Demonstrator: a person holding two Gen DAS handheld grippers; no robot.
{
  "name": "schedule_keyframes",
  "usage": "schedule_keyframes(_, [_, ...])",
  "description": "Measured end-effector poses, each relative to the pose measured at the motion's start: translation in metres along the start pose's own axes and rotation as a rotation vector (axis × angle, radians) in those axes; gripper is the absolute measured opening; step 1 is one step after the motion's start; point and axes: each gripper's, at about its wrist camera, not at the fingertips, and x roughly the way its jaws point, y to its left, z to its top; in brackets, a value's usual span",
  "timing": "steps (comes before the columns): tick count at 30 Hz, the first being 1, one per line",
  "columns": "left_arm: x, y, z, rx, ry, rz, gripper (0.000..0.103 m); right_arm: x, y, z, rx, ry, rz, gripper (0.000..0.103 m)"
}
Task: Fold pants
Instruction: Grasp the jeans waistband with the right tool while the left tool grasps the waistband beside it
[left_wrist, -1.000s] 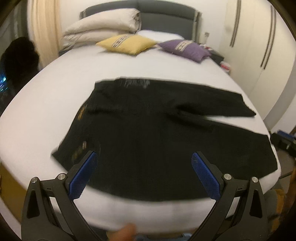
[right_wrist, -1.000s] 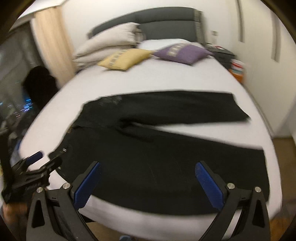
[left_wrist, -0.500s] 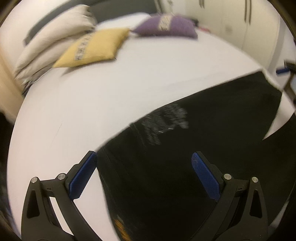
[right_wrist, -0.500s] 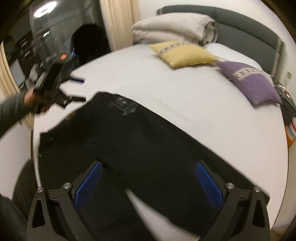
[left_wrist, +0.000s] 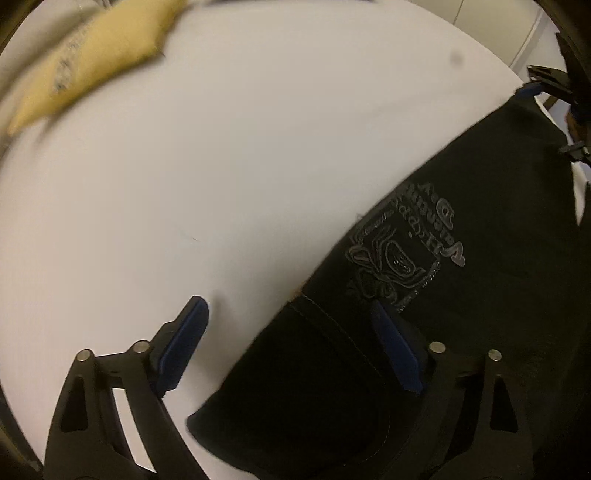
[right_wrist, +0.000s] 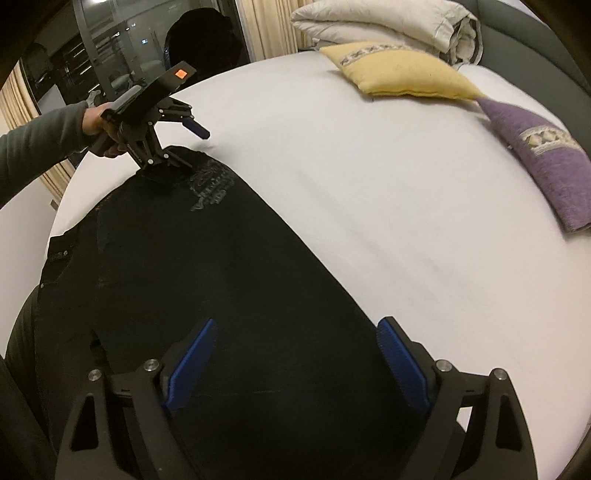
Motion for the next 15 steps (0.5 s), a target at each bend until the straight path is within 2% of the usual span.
schedule_keyframes(1, [0.007,-0.001,0.000,0.004,0.020,-0.022,0.071,0.003,-0.005,0.000,0.005,0.008,0.005,0.088])
schedule_keyframes(3, [0.012,-0.005,0.000,0.024,0.024,-0.043,0.056,0.007,-0.010,0.001,0.009,0.016,-0.008,0.087])
schedule_keyframes(4, [0.012,-0.006,-0.001,0.029,0.014,-0.048,0.039,0.008,-0.012,0.003,0.011,0.019,-0.013,0.086])
schedule_keyframes(5, [0.011,-0.007,-0.001,0.030,0.003,-0.054,0.029,0.009,-0.014,0.004,0.013,0.023,-0.012,0.083])
schedule_keyframes(7, [0.009,-0.013,-0.004,0.053,-0.016,-0.023,0.013,0.009,-0.017,0.007,0.009,0.024,-0.010,0.081])
schedule_keyframes(9, [0.005,-0.022,-0.010,0.091,-0.046,0.024,0.008,0.009,-0.015,0.010,-0.003,0.025,-0.007,0.077])
schedule_keyframes(11, [-0.002,-0.031,-0.019,0.114,-0.090,0.072,0.007,0.013,-0.013,0.013,-0.035,0.036,0.001,0.071])
schedule_keyframes(15, [-0.020,-0.050,-0.033,0.153,-0.197,0.162,0.007,0.024,-0.010,0.021,-0.061,0.074,-0.010,0.068])
